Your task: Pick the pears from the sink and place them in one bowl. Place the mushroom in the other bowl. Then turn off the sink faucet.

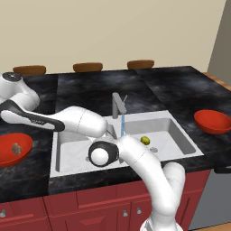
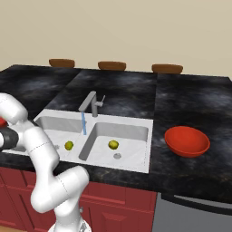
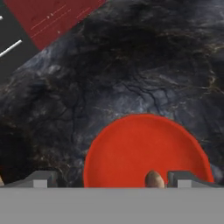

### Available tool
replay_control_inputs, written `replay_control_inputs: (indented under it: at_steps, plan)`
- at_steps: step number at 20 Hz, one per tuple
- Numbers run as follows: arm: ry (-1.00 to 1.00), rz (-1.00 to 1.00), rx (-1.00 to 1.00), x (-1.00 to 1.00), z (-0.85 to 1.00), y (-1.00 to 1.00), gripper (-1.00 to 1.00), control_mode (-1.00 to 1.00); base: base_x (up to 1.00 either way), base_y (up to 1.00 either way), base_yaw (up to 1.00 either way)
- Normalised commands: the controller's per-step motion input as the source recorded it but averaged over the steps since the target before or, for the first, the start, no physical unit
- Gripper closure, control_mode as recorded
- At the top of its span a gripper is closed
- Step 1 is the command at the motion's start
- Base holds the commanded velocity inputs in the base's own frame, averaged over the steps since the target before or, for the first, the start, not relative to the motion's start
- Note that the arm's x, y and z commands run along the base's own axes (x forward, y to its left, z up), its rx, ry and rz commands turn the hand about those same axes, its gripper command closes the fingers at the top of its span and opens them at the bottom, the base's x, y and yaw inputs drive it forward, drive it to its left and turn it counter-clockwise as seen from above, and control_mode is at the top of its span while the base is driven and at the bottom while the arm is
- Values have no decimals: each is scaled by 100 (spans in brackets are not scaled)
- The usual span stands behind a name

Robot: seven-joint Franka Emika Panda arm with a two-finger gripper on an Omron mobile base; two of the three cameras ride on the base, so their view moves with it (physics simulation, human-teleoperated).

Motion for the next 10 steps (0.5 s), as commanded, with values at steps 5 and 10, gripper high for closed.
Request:
replay_control_inputs:
  at_steps: [5, 10]
  plan:
    - [-3, 2, 0, -13, 69, 0, -100, -100, 0, 0, 0]
    - [-8, 2, 0, -25, 56, -4, -100, -100, 0, 0, 0]
